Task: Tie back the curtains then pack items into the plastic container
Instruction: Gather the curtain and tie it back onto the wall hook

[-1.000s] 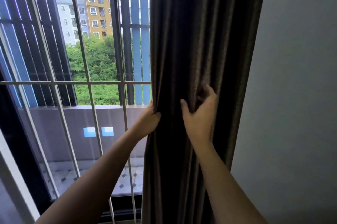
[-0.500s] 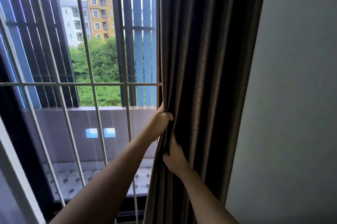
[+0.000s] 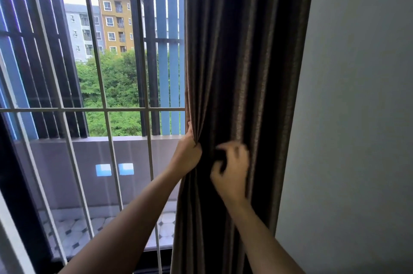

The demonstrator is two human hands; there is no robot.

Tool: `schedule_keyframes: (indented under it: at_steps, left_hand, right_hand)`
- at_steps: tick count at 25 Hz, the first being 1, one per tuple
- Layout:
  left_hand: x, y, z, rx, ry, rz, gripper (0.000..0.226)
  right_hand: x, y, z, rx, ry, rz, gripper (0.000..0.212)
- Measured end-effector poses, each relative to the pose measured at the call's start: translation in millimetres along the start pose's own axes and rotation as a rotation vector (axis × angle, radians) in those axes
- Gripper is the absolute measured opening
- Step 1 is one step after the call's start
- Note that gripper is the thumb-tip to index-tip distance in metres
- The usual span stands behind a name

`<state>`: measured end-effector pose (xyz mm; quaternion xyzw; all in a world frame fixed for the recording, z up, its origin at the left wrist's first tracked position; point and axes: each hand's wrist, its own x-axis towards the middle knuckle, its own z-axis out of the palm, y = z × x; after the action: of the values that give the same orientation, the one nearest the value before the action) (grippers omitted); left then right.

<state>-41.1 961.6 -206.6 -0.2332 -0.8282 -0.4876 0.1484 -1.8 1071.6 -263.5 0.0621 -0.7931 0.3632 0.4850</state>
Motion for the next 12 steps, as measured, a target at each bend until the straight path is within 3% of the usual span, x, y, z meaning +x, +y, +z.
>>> schedule_keyframes:
  at_steps: [1,2,3,5,7,9,12]
  left_hand:
    - [-2,1,-4,0.014,-0.018,-0.005,0.048]
    - [-3,3,-7,0.010,-0.030,-0.014,0.046]
    - [-5,5,-10,-0.008,-0.038,-0.022,0.046]
    - [-7,6,-13,-0.044,-0.063,-0.038,0.046]
    - [-7,4,-13,-0.070,-0.066,-0.041,0.046]
    - [-7,2,-12,-0.110,-0.062,-0.066,0.049]
    - [-9,5,-6,-0.201,-0.107,-0.105,0.049]
  right_hand:
    - [17,-6,-8,0.028,0.222,-0.010,0.031]
    - [35,-13,-16,0.074,0.314,0.019,0.039]
    - [52,-17,-22,0.145,0.276,0.083,0.053]
    - [69,-17,-25,0.241,0.036,0.240,0.074]
    - [65,-7,-23,0.241,-0.164,0.279,0.069]
    - [45,7,-13,0.241,-0.251,0.242,0.050]
    - [9,16,0,0.391,-0.366,0.274,0.065]
